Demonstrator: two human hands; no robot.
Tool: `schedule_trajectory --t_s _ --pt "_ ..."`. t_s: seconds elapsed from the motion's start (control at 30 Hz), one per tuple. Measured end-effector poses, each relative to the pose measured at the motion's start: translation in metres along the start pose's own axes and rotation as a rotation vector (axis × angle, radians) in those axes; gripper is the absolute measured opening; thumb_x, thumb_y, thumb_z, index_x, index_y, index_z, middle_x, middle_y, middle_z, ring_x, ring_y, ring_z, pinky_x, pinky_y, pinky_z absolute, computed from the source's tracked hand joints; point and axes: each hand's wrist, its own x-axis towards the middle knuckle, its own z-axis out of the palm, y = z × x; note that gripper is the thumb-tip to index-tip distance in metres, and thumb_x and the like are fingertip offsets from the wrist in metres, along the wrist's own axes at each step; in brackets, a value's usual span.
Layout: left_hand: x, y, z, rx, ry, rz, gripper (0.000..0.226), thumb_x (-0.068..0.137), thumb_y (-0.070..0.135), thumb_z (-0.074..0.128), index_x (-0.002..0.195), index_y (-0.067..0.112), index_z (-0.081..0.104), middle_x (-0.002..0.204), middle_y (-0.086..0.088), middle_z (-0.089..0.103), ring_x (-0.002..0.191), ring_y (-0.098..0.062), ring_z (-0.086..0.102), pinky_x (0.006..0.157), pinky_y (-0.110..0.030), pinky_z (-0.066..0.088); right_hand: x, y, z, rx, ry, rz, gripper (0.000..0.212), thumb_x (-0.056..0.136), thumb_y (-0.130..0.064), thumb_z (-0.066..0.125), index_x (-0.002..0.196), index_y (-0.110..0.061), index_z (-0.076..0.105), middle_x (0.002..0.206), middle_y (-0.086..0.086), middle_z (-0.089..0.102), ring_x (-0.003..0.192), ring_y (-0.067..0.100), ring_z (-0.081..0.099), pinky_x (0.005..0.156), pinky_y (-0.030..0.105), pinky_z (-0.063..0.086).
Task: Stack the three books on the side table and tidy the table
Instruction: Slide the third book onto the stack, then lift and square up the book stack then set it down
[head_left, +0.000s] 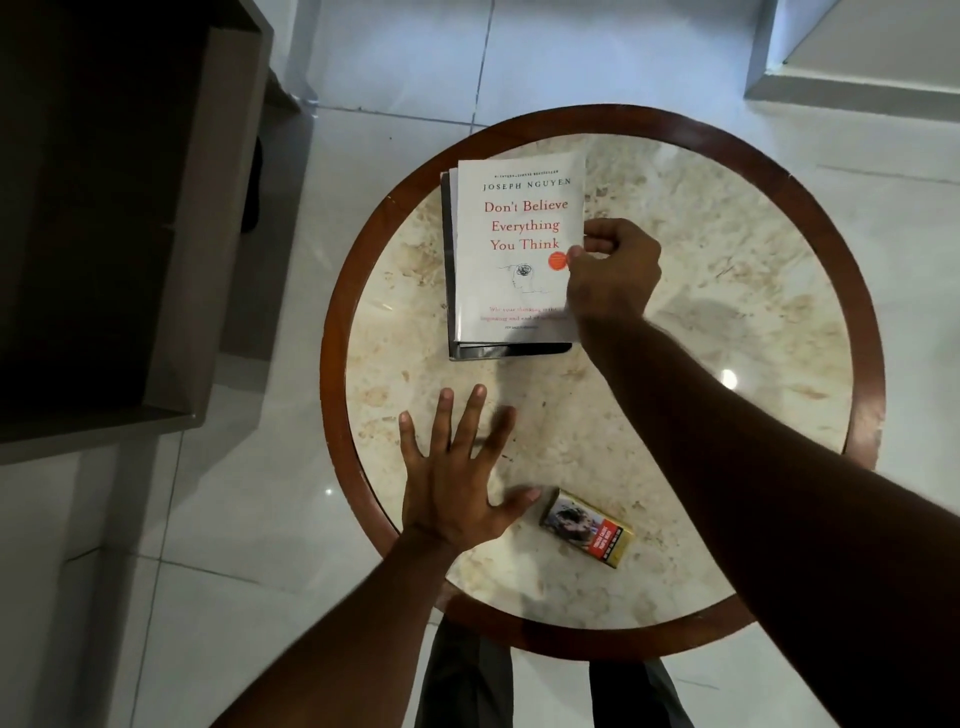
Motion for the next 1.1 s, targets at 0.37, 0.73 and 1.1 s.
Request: schedule_trajectory --t_s 0.37,0.73,1.1 --pt "0.086 -0.015 -0.084 -1.031 0.506 -0.571 0.052 0.098 0.04 0.062 0.143 0.015 0.057 0.142 -0.009 0.061 0.126 -0.004 0.058 0.093 -0.012 0.053 0.027 -0.004 -0.017 0.098 -0.236 0.144 0.019 0.1 -0.022 0.064 0.088 -0.013 0.074 0.094 0.006 0.079 0.081 0.021 0.078 0.071 0.039 0.066" --pt "0.195 -0.053 -0.148 -1.304 -0.096 -0.909 0.012 0.086 0.007 0.079 0.093 0.007 0.07 0.118 -0.011 0.076 0.086 -0.019 0.075 0.076 -0.039 0.065 0.021 -0.016 -0.016 0.017 -0.282 0.18 0.022 0.084 0.003 0.077 0.07 -0.013 0.069 0.095 0.014 0.078 0.087 0.03 0.077 0.083 0.05 0.064" --pt "0.17 -0.048 -0.148 -1.427 0.126 -0.548 0.038 0.094 -0.007 0.062 0.128 0.01 0.059 0.125 -0.004 0.071 0.099 -0.005 0.073 0.076 -0.024 0.063 0.004 -0.021 -0.031 -0.032 -0.423 -0.128 0.034 0.101 -0.005 0.057 0.135 -0.002 0.06 0.129 0.015 0.069 0.114 0.031 0.069 0.095 0.045 0.059"
